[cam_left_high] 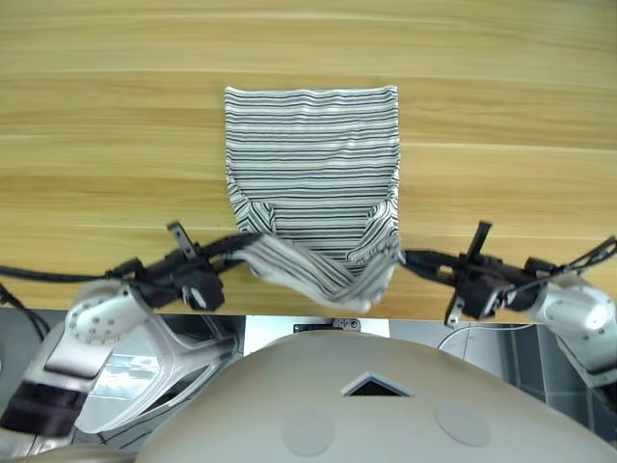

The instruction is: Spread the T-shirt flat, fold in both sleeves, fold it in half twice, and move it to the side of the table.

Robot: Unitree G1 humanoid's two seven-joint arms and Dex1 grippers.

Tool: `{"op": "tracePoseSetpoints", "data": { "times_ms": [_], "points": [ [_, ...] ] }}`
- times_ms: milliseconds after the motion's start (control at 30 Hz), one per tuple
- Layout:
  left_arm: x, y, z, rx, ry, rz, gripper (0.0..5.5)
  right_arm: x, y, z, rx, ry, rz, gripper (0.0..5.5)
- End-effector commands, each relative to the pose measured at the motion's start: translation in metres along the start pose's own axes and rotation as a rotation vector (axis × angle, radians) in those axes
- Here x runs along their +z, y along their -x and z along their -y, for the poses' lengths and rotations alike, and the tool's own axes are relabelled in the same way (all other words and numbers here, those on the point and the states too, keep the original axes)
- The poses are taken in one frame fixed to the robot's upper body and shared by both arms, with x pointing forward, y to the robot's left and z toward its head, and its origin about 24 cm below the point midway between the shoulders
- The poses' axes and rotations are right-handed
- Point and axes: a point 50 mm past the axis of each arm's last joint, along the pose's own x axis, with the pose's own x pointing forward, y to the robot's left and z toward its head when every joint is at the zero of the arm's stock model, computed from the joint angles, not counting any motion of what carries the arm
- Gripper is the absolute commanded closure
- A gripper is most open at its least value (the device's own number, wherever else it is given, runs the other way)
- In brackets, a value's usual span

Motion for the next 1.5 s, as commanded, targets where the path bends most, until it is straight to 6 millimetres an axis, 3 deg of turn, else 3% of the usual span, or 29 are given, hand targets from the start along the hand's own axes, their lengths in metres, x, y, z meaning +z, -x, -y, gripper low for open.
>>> {"op": "tracePoseSetpoints", "data": {
  "times_ms": [33, 133, 233, 433, 500, 733, 867, 967, 1033, 1167, 1300, 1400, 1500],
  "points": [
    [-0.041, -0.044, -0.042, 0.210, 0.143, -0.055, 5.43, -0.032, -0.041, 0.056, -0.242, -0.048, -0.013, 5.50],
    [-0.065, -0.070, -0.056, 0.300, 0.233, -0.124, 5.43, -0.051, -0.067, 0.076, -0.329, -0.103, -0.048, 5.50],
    [-0.082, -0.082, -0.061, 0.354, 0.270, -0.201, 5.43, -0.066, -0.083, 0.085, -0.387, -0.140, -0.085, 5.50],
    [-0.110, -0.095, -0.066, 0.417, 0.296, -0.347, 5.43, -0.094, -0.100, 0.095, -0.476, -0.197, -0.205, 5.50],
    [-0.117, -0.098, -0.067, 0.432, 0.302, -0.391, 4.99, -0.103, -0.103, 0.097, -0.511, -0.211, -0.256, 5.50],
    [-0.128, -0.107, -0.074, 0.479, 0.328, -0.432, 3.86, -0.125, -0.102, 0.103, -0.609, -0.261, -0.392, 4.16],
    [-0.126, -0.113, -0.088, 0.557, 0.355, -0.413, 3.14, -0.130, -0.106, 0.110, -0.683, -0.312, -0.451, 3.38],
    [-0.124, -0.113, -0.100, 0.650, 0.370, -0.388, 2.58, -0.130, -0.112, 0.108, -0.711, -0.323, -0.448, 2.78],
    [-0.130, -0.098, -0.113, 0.791, 0.398, -0.427, 2.54, -0.121, -0.118, 0.105, -0.717, -0.305, -0.359, 2.61],
    [-0.126, -0.069, -0.128, 1.025, 0.454, -0.296, 2.54, -0.078, -0.121, 0.101, -0.707, -0.203, -0.060, 2.61],
    [-0.108, -0.060, -0.115, 1.119, 0.529, -0.082, 2.54, -0.042, -0.141, 0.086, -0.637, -0.221, 0.047, 2.61],
    [-0.091, -0.067, -0.098, 1.060, 0.537, 0.013, 2.54, -0.050, -0.168, 0.079, -0.576, -0.292, -0.052, 2.61],
    [-0.080, -0.072, -0.097, 1.036, 0.546, 0.042, 2.54, -0.072, -0.192, 0.076, -0.543, -0.421, -0.197, 2.61]
  ]
}}
